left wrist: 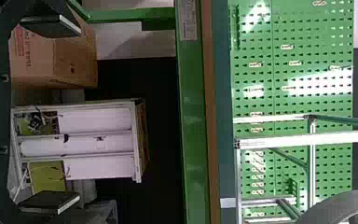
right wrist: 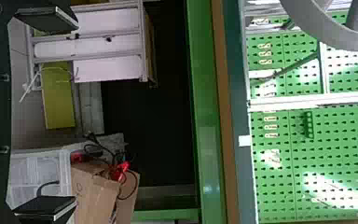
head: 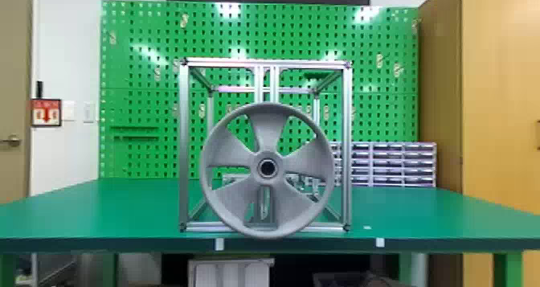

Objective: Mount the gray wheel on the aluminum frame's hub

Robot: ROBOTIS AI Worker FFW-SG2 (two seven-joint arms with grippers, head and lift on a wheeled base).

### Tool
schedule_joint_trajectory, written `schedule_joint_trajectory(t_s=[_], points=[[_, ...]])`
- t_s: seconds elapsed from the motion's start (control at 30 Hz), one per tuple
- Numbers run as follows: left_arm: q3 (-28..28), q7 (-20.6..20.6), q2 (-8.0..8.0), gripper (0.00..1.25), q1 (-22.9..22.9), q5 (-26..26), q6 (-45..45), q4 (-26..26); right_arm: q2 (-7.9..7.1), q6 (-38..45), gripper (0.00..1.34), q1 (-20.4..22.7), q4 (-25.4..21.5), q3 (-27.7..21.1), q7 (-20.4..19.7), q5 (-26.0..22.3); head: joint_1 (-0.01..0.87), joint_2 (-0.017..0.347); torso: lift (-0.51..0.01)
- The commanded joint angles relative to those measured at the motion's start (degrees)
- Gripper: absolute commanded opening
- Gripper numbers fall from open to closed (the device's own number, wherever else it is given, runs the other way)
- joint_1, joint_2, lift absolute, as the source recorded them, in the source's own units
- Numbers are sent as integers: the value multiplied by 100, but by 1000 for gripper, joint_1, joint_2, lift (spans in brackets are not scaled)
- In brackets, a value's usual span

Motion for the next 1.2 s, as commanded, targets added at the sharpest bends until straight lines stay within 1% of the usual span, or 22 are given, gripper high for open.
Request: schedule_joint_trajectory(t_s=[0.0, 0.1, 0.9, 1.17], points=[[-21, -25, -3, 1175, -53, -1, -6, 9, -21, 21, 1339, -35, 17, 0, 7, 29, -5, 6, -499], [-21, -87, -3, 1167, -88, -1, -6, 26, -56, 30, 1336, -62, 25, 44, 16, 29, -5, 6, -499], [-56, -122, -12, 1157, -185, -18, -6, 79, -39, 30, 1336, -79, 69, 27, 16, 108, -5, 6, -499], [-47, -122, -47, 1155, -194, -44, -6, 79, -39, 30, 1335, -79, 69, 27, 16, 117, -5, 6, -499]])
